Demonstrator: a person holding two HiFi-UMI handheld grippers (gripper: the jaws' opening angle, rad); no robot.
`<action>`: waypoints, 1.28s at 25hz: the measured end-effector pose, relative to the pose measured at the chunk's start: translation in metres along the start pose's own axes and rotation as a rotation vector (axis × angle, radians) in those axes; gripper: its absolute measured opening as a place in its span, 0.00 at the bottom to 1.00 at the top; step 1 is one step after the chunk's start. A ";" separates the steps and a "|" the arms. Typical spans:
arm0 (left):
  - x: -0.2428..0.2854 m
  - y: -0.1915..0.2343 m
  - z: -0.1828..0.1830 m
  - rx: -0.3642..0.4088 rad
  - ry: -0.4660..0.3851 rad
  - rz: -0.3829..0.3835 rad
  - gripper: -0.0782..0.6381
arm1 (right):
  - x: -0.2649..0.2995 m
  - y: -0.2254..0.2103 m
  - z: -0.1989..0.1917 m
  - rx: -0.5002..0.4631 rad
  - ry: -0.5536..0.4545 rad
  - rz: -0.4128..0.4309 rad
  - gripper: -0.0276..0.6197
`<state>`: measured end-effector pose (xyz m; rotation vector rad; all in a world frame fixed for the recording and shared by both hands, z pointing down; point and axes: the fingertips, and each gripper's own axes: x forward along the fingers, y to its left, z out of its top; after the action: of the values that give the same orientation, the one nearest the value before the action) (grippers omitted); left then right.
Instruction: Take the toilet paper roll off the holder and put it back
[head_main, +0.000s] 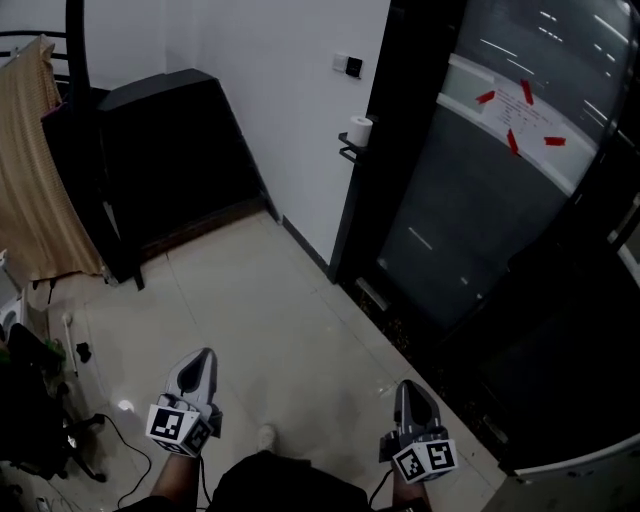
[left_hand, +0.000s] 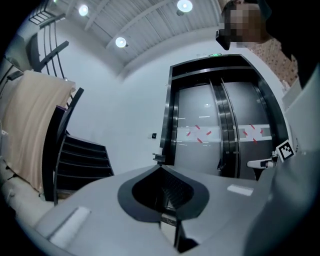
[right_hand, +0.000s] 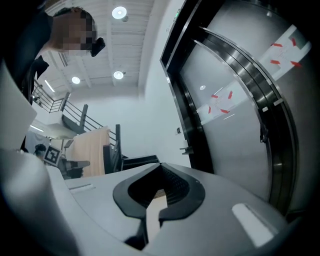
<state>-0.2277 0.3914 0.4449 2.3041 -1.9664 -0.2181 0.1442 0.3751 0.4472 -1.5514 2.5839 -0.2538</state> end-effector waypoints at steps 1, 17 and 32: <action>0.014 0.006 0.004 0.012 -0.005 -0.017 0.11 | 0.011 -0.001 0.003 -0.007 -0.005 -0.010 0.06; 0.180 0.079 0.021 0.124 0.019 -0.173 0.11 | 0.186 0.006 0.003 -0.047 0.006 -0.011 0.06; 0.344 0.062 0.017 0.108 -0.011 -0.116 0.11 | 0.351 -0.109 0.033 -0.015 -0.084 0.076 0.06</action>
<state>-0.2381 0.0424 0.4244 2.4924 -1.8960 -0.1376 0.0802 0.0124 0.4322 -1.4323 2.5787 -0.1595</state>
